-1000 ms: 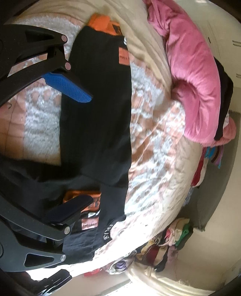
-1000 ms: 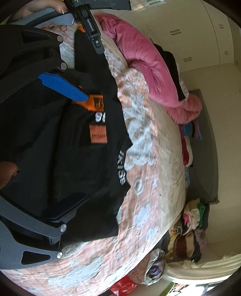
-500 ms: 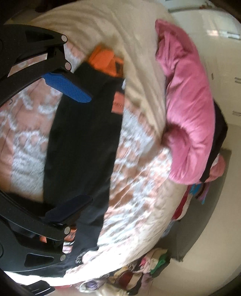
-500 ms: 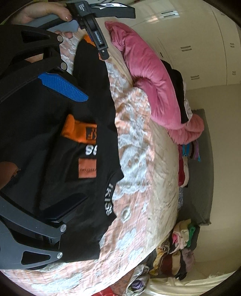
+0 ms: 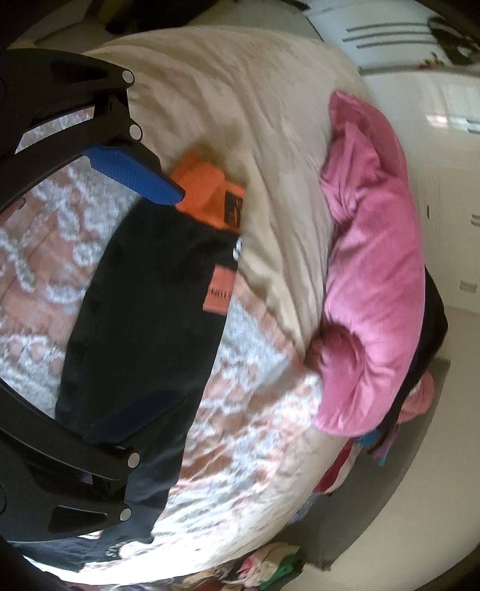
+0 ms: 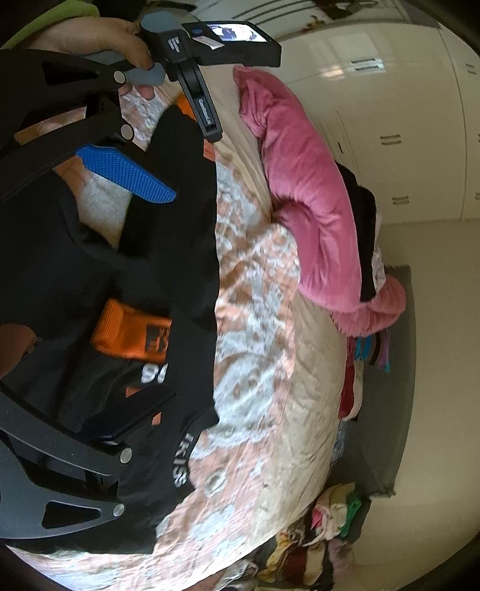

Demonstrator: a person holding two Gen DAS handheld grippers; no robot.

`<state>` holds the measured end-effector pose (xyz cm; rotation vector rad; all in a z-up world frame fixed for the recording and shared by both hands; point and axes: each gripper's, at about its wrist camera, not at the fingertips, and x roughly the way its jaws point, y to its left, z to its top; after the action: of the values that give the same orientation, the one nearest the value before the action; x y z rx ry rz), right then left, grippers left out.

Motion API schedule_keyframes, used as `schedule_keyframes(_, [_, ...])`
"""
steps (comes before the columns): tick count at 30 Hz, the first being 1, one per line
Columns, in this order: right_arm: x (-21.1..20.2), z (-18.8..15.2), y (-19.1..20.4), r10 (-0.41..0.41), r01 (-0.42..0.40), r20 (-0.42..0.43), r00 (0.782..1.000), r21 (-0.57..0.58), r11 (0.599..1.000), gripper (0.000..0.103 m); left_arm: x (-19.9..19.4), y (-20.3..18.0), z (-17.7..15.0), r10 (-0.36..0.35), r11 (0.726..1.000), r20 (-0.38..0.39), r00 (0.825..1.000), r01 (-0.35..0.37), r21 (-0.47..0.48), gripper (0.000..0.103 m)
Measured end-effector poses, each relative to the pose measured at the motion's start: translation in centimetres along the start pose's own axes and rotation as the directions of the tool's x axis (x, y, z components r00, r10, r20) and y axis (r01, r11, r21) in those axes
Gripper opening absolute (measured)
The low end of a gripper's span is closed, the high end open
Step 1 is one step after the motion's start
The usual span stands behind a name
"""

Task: Fold small clothes
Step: 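Move the left tool to the orange cuff of the other sleeve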

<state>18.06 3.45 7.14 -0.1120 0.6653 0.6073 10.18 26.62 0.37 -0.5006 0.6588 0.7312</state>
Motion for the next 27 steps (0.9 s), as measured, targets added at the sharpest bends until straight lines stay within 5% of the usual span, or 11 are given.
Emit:
schedule_keyframes(21, [4.5,-0.1,6.1,0.141,-0.151,-0.126,0.982,-0.073,0.986,0.098,5.6,6.2,-0.2,0.010,0.973,-0.167,0.986,-0.048,-0.227,0.094])
schedule_keyframes(27, [4.8,-1.6,5.3,0.126,-0.133,-0.146,0.981,-0.040,0.990,0.098,6.3,7.0,0.1,-0.033,0.965,-0.127,0.991,-0.002,-0.263,0.094])
